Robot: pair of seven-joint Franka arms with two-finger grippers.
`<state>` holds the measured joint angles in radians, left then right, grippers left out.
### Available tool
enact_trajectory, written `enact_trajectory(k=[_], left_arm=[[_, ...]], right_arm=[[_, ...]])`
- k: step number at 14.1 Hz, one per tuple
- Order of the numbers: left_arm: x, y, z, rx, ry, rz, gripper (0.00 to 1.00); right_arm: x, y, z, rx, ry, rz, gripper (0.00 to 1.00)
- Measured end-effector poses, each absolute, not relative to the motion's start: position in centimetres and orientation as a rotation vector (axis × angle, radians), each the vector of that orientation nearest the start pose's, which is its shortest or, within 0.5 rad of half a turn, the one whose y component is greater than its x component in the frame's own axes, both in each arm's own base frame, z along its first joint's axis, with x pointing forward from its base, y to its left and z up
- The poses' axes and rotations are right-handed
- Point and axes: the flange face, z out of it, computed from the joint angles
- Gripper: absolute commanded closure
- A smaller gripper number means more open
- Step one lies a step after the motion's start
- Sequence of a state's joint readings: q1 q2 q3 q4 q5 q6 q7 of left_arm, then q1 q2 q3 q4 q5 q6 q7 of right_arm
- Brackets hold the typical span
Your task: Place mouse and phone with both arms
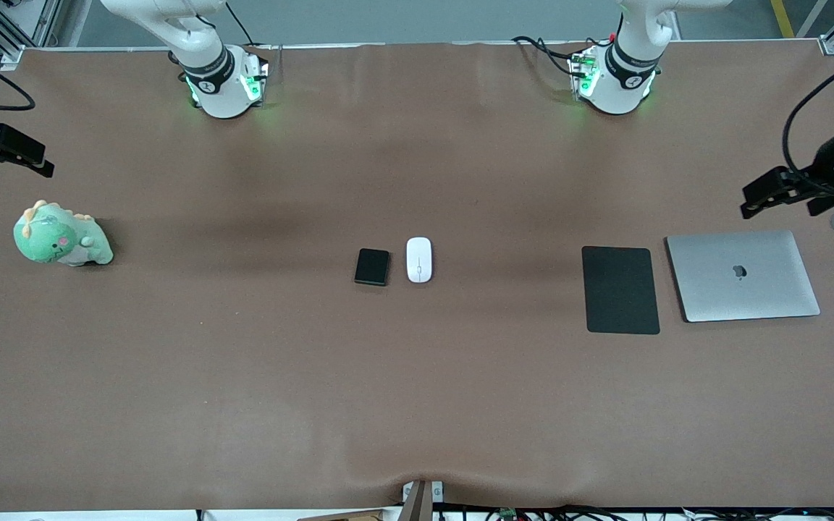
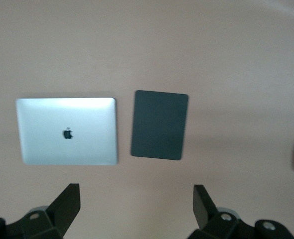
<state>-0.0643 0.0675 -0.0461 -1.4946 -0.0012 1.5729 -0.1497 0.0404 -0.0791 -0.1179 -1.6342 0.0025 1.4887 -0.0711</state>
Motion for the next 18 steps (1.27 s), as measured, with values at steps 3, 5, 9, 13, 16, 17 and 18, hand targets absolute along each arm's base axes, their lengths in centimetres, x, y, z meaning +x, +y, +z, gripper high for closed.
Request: enact_trajectory(k=[3,5,9,13,16,17,18], left_arm=[[55.7,-15.9,62.0,-3.165,-0.121,-0.034,0.00],[54.0,-23.3,61.4,-3.190,-0.190,-0.058,0.00],[48.7,-37.4,57.4,-3.168,-0.249,-0.058,0.00],[43.0,-48.8,51.4,-3.153,-0.260,-0.117,0.00],[42.4,-52.6,46.1,-3.161,-0.206,-0.127,0.00],[42.8,-53.4,44.1,-3.164,-0.186,-0.129,0.00],[43.3,-53.9,41.9,-3.161,-0.166,-0.136,0.00]], right_arm=[[52.0,-3.6,63.0,-3.124,-0.010,0.102,0.00],[52.0,-3.6,63.0,-3.124,-0.010,0.102,0.00],[52.0,-3.8,62.8,-3.123,-0.005,0.110,0.00],[52.0,-3.8,62.7,-3.123,-0.004,0.117,0.00],[52.0,-3.8,62.7,-3.123,-0.003,0.121,0.00],[52.1,-3.8,62.6,-3.123,-0.004,0.121,0.00],[52.1,-3.8,62.6,-3.123,-0.004,0.121,0.00]])
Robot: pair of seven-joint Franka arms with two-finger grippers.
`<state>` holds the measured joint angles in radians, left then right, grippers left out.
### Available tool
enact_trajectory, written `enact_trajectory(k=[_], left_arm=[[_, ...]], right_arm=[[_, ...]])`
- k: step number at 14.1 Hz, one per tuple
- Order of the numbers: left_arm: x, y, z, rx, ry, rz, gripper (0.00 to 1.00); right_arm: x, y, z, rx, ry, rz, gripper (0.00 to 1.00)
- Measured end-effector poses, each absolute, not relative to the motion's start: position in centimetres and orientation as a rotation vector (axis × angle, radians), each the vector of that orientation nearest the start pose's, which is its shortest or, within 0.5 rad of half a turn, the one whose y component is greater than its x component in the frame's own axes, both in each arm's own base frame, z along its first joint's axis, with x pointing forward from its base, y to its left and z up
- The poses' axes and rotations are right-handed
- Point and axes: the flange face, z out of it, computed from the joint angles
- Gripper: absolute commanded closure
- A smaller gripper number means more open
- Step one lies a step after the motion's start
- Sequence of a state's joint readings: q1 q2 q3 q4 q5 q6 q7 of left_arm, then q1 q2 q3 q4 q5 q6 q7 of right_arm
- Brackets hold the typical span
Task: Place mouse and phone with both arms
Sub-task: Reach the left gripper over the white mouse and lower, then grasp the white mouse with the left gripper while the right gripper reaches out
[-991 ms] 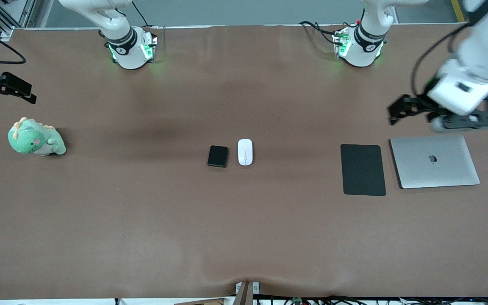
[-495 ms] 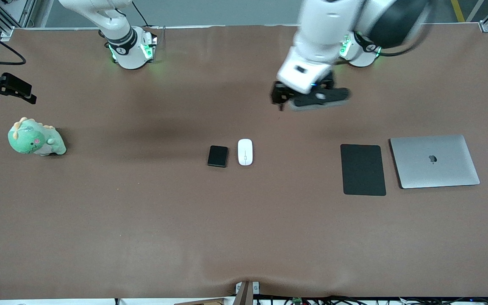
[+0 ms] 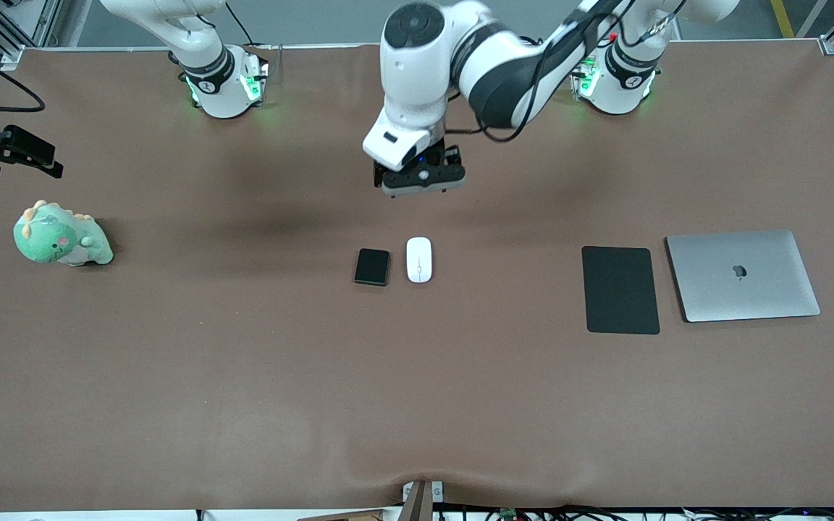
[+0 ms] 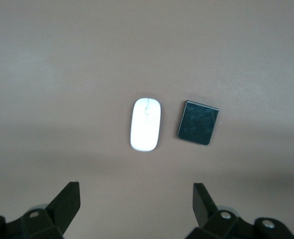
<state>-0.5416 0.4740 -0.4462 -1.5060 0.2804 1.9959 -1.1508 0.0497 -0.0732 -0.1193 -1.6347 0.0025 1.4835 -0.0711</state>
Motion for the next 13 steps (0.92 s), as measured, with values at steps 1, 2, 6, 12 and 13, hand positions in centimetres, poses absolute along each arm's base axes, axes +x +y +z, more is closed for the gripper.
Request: enact_trajectory(k=[1,2,6,12,13], left_arm=[[43.8,-54.2,39.6,-3.152,-0.146,-0.140,0.00],[44.4,-54.4,37.1,-3.141,-0.124,-0.145,0.00],[45.5,-54.6,27.4,-3.114,-0.034,-0.092,0.00],[46.3,-53.9,20.6,-3.128,0.069,-0.041,0.00],[46.6,-53.6,19.6,-3.130,0.066,-0.039,0.00]], right_arm=[[52.1,-3.8,62.6,-3.123,-0.003,0.121,0.00],[52.1,-3.9,62.6,-3.123,-0.003,0.122,0.00],[52.3,-4.1,62.2,-3.122,0.003,0.136,0.00],[53.8,-2.7,59.3,-3.120,-0.033,0.225,0.00],[54.0,-1.8,58.9,-3.120,-0.059,0.236,0.00]])
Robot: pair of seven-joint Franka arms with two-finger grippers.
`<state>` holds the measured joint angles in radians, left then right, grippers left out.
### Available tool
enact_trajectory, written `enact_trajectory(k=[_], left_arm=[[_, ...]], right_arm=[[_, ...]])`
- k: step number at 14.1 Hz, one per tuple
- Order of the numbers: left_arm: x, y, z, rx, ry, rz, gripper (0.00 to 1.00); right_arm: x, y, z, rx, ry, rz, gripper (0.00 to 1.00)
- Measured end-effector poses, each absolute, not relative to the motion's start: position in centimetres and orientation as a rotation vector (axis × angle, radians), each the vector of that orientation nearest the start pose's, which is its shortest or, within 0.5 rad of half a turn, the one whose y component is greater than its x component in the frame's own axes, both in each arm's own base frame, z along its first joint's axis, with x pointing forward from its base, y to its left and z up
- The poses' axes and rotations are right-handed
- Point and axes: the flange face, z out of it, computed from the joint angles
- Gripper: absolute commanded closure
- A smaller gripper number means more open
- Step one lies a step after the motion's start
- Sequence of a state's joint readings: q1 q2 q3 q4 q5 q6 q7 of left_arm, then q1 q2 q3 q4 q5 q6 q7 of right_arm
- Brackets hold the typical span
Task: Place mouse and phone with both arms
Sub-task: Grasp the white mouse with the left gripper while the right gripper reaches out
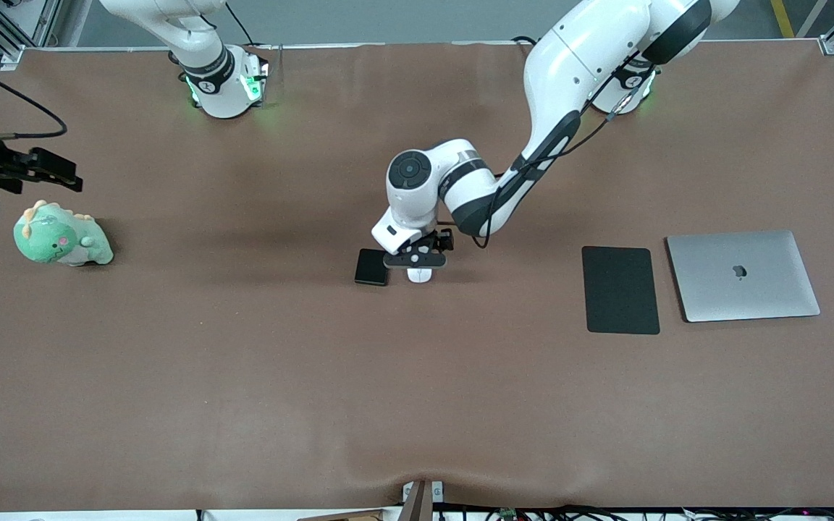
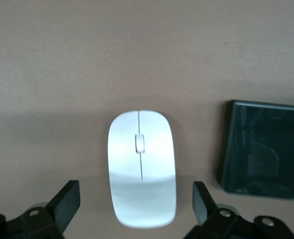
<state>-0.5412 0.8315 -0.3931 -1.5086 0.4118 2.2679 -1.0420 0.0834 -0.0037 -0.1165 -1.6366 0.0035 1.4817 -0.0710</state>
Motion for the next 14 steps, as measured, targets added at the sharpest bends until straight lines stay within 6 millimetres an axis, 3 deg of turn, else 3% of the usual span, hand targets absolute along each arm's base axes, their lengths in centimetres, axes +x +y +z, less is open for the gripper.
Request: enact_trajectory(k=[4,5,6,7,9,12,14], left_arm=[[46.7,-53.2,17.0,-3.122,0.072,-0.024,0.00],[46.5,-53.3,16.8,-3.121,0.076,-0.021,0.15],[46.3,-53.4,16.7,-3.121,0.080,-0.020,0.38],[46.2,-53.5,16.7,-3.121,0.082,-0.020,0.50],[46.3,-53.7,17.0,-3.129,0.073,-0.030,0.62],[47.4,-53.7,18.5,-3.144,0.034,-0.062,0.62],[48.3,-53.7,21.3,-3.136,-0.001,-0.078,0.62]], right_arm=[[54.7,3.2,57.4,-3.121,-0.195,0.279,0.00],[54.9,3.6,56.8,-3.121,-0.204,0.296,0.00],[55.2,3.7,56.0,-3.120,-0.205,0.316,0.00],[55.6,3.7,55.2,-3.120,-0.205,0.337,0.00],[56.2,4.4,53.7,-3.118,-0.221,0.374,0.00],[56.9,7.1,52.2,-3.092,-0.273,0.371,0.00],[57.1,8.9,51.5,-3.066,-0.217,0.370,0.00]])
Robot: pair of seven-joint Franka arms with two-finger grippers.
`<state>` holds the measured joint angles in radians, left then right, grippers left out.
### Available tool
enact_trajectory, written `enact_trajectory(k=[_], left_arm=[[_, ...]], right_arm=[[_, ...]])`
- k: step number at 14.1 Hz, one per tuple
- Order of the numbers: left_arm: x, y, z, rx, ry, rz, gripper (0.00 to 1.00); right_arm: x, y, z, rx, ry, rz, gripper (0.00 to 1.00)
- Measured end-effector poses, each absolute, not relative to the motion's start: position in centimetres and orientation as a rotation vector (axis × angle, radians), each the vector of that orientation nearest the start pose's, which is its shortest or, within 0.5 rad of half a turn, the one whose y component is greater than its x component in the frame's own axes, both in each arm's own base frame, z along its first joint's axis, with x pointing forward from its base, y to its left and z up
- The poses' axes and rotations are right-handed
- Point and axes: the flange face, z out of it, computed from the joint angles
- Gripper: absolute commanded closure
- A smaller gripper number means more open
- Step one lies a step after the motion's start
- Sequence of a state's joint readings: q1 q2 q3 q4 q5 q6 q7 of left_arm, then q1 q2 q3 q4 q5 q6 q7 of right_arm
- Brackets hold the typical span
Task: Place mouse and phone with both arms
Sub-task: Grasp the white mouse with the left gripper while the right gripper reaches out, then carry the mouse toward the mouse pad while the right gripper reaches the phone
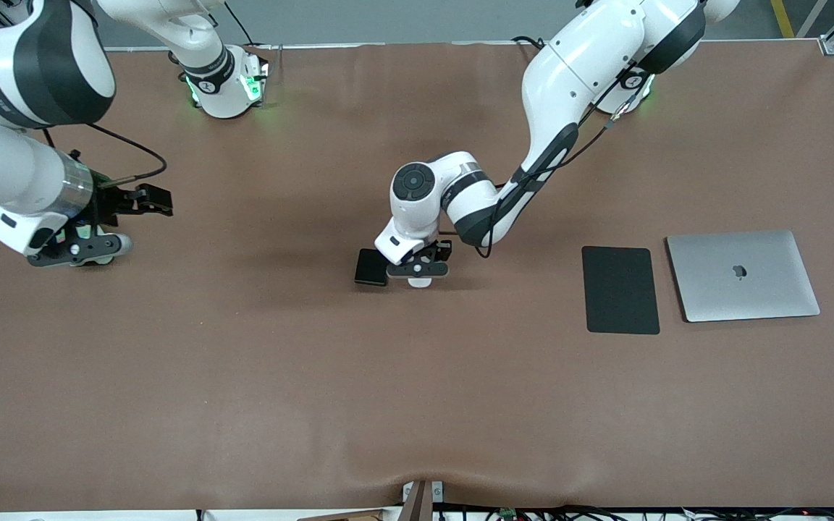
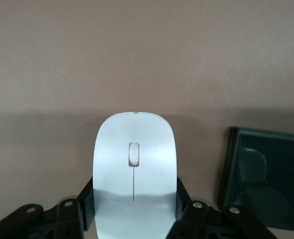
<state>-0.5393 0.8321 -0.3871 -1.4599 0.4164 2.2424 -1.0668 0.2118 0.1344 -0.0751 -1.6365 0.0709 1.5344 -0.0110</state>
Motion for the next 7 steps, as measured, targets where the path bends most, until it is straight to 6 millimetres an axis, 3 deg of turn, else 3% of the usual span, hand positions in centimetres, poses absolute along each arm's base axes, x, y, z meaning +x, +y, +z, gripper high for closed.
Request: enact_trajectory(k=[2,4,6,7], left_arm=[[48.8,-53.6,27.3,-3.132,-0.062,-0.073,0.62],[48.7,-52.3,36.0,-3.131,-0.107,-0.058,0.62],[48.9,-48.6,44.8,-3.140,-0.128,-0.031,0.62],[49.4,-45.9,48.3,-3.140,-0.139,-0.010,0.62]], right_arm=[[57.1,11.1,50.7,-3.064,-0.124,0.387,0.00],[57.2,14.0,49.4,-3.067,-0.093,0.390,0.00],[57.3,17.0,48.0,-3.073,-0.042,0.383,0.00],[57.3,18.5,47.3,-3.075,-0.011,0.376,0.00]])
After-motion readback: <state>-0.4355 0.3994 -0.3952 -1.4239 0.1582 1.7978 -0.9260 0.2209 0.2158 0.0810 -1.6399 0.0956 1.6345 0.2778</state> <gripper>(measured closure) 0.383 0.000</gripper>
